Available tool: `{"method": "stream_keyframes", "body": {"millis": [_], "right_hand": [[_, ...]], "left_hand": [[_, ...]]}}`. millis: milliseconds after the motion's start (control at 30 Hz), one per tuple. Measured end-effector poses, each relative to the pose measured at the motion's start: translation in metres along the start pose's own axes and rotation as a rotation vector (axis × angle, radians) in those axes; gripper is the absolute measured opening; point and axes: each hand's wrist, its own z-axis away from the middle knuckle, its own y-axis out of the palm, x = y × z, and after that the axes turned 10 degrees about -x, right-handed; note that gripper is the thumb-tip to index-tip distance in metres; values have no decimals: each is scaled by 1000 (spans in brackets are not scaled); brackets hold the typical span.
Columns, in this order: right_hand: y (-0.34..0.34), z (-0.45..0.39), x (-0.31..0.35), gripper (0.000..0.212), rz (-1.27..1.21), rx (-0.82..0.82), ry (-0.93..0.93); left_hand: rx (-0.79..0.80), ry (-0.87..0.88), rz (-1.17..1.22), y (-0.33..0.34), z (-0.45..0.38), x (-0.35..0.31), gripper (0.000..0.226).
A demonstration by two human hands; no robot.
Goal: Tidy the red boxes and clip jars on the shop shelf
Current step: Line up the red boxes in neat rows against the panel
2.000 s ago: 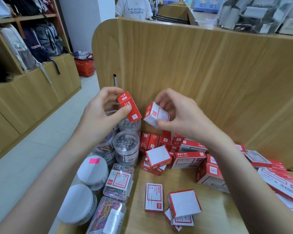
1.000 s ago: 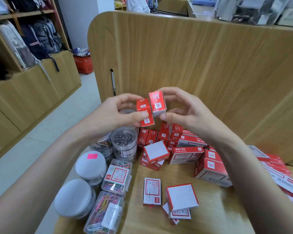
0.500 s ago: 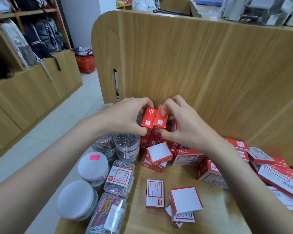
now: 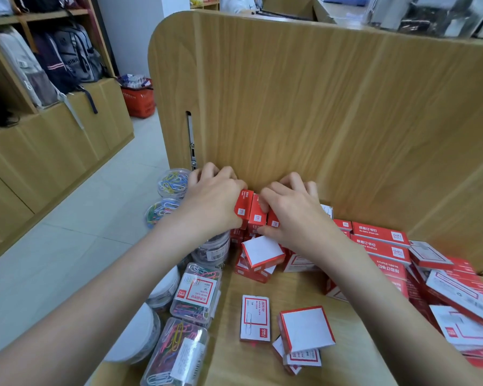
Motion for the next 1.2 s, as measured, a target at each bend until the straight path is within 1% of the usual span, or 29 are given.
{"method": "stream_keyframes", "body": {"millis": [133, 233, 333, 433, 500, 600, 700, 800, 867, 933, 967, 1067, 1133, 1200], "right_hand": [[-7, -2, -1, 35, 11, 136, 14], [-20, 0, -8, 27, -94, 136, 74], [-37, 9, -26, 23, -214, 99, 166], [-47, 26, -44, 29, -229, 106, 245], [-41, 37, -47, 33, -213, 140, 269], [-29, 48, -44, 35, -182, 67, 269], [-25, 54, -43, 37, -160, 51, 259], [-25, 54, -43, 36, -256, 37, 300], [-30, 51, -42, 34, -324, -51, 325], [-36, 42, -36, 30, -402, -142, 301], [-36, 37, -32, 28, -427, -151, 258], [-28, 18, -16, 30, -437, -74, 114], [-19, 4, -7, 32, -432, -26, 55], [-12, -6, -2, 40, -408, -6, 21]], "left_hand": [[30, -5, -44, 1, -1, -2, 52], [11, -19, 9, 1, 0, 1, 47], [-43, 4, 46, 1, 2, 1, 38], [-76, 51, 98, 0, 3, 0, 32], [-35, 90, 95, 0, 4, -2, 30], [29, 112, 28, 1, 7, -8, 32], [32, 125, 21, 0, 7, -9, 33], [-11, 123, 69, 1, 11, -5, 33], [-80, 78, 119, 1, 14, 1, 30], [-165, 4, 160, 0, 17, 7, 26], [-204, -30, 182, -1, 18, 9, 25], [-280, -77, 243, -1, 20, 13, 24], [-292, -106, 258, -3, 23, 15, 25], [-282, -123, 275, -3, 28, 18, 26]]}}
